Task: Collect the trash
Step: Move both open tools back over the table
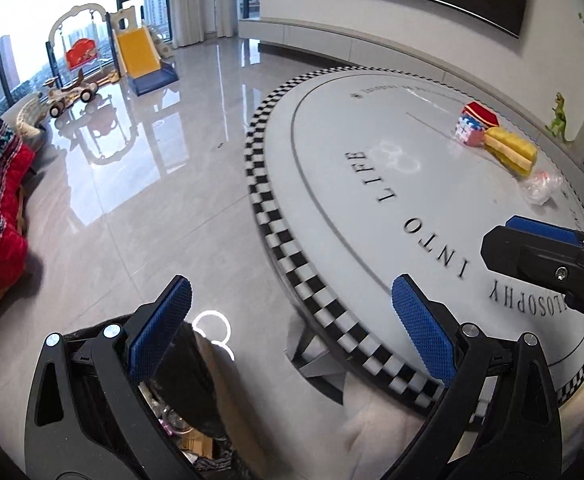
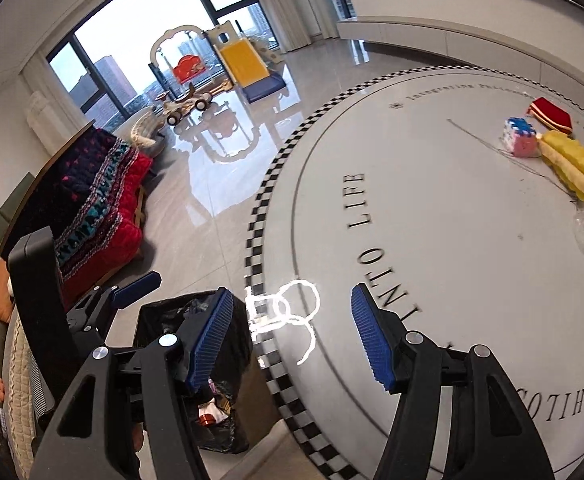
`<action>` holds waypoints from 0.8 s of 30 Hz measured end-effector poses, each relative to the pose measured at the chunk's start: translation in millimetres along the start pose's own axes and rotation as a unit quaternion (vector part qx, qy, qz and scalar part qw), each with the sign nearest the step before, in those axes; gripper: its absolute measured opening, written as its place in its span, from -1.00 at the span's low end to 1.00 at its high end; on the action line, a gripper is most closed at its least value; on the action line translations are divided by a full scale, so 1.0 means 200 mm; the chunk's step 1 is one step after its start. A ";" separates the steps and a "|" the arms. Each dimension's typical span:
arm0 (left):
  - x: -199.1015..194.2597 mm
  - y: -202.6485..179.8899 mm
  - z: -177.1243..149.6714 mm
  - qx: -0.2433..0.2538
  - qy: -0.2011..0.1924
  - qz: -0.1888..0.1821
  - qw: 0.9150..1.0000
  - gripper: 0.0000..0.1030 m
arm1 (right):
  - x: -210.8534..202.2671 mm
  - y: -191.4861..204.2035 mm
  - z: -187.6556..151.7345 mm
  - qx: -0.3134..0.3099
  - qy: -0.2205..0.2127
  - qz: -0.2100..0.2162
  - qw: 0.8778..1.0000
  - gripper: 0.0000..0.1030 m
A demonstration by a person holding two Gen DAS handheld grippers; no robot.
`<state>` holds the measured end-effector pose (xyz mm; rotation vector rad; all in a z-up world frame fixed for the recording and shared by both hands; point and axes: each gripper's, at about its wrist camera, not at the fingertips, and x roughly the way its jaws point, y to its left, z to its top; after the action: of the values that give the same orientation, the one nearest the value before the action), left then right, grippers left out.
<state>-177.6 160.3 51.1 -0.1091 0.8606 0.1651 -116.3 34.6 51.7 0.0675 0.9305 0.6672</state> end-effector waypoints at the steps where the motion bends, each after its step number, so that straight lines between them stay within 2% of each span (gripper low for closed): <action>1: 0.02 -0.04 0.03 0.007 -0.001 -0.005 1.000 0.88 | -0.01 -0.05 0.02 0.005 -0.004 -0.005 1.000 0.23; 9: 0.19 -0.43 0.28 0.067 0.003 -0.037 0.997 0.88 | -0.10 -0.47 0.22 0.050 -0.042 -0.046 0.997 0.24; 14: 0.35 -0.65 0.40 0.082 0.014 -0.063 0.995 0.88 | -0.14 -0.76 0.35 0.069 -0.070 -0.088 0.991 0.24; 19: 0.48 -0.84 0.51 0.099 0.020 -0.072 0.992 0.88 | -0.13 -1.00 0.45 0.074 -0.073 -0.143 0.984 0.25; 24: 0.60 -1.00 0.60 0.108 0.031 -0.090 0.990 0.88 | -0.07 -1.17 0.50 0.062 -0.050 -0.189 0.979 0.35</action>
<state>26.8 -3.4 43.4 0.0114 0.9213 -0.1016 71.9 -138.6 46.0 0.0324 0.8572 0.2517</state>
